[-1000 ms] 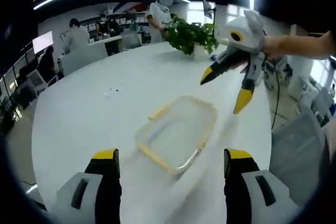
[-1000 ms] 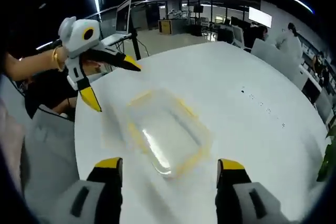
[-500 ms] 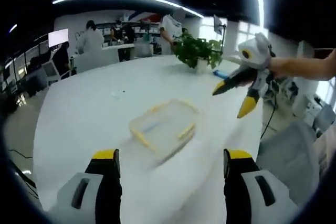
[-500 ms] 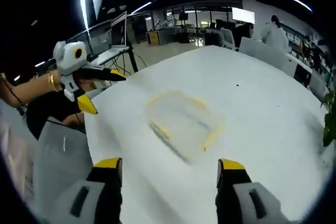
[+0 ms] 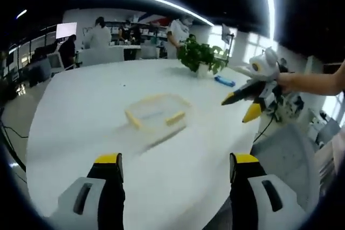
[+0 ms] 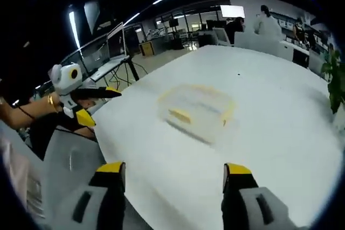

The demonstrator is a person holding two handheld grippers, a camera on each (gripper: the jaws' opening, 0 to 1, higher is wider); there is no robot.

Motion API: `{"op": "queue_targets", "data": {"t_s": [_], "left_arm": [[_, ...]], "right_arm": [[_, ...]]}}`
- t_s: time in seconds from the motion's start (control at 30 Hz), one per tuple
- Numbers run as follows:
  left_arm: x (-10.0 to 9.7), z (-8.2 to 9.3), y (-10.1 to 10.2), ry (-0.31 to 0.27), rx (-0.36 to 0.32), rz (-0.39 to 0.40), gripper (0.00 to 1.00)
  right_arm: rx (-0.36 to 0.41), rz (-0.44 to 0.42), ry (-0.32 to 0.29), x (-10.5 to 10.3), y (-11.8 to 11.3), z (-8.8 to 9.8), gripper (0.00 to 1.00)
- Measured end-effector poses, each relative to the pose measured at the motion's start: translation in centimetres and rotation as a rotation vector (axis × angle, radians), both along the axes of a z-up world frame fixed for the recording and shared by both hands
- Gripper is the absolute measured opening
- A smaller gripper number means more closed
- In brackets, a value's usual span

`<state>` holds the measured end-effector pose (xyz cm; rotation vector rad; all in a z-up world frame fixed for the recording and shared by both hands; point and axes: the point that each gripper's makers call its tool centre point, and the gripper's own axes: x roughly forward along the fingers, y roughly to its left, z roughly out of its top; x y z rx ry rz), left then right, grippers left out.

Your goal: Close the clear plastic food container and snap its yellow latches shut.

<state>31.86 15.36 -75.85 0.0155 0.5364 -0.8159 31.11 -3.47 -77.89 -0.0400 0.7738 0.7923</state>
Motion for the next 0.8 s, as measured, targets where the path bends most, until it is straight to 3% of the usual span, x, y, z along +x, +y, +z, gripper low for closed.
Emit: {"op": "queue_targets", "data": {"t_s": [0.27,0.53,0.7,0.8], "left_arm": [[0.6,1.3,0.8,-0.028,-0.023,0.036,0.79],[0.4,1.2,0.8,-0.028,-0.029,0.050,0.79],[0.8,1.7,0.8,-0.082,-0.071,0.115,0.81],[1.3,2.8,1.3,-0.151,-0.128,0.203,0.82]], "right_arm": [[0.017,-0.027,-0.016,0.1,0.1,0.7,0.73],[0.018,-0.031,-0.027,-0.2,-0.1,0.8,0.73],[0.119,-0.153,-0.122,1.1,-0.7,2.1,0.77],[0.128,-0.188,-0.185,1.3,-1.0,2.3,0.77]]}}
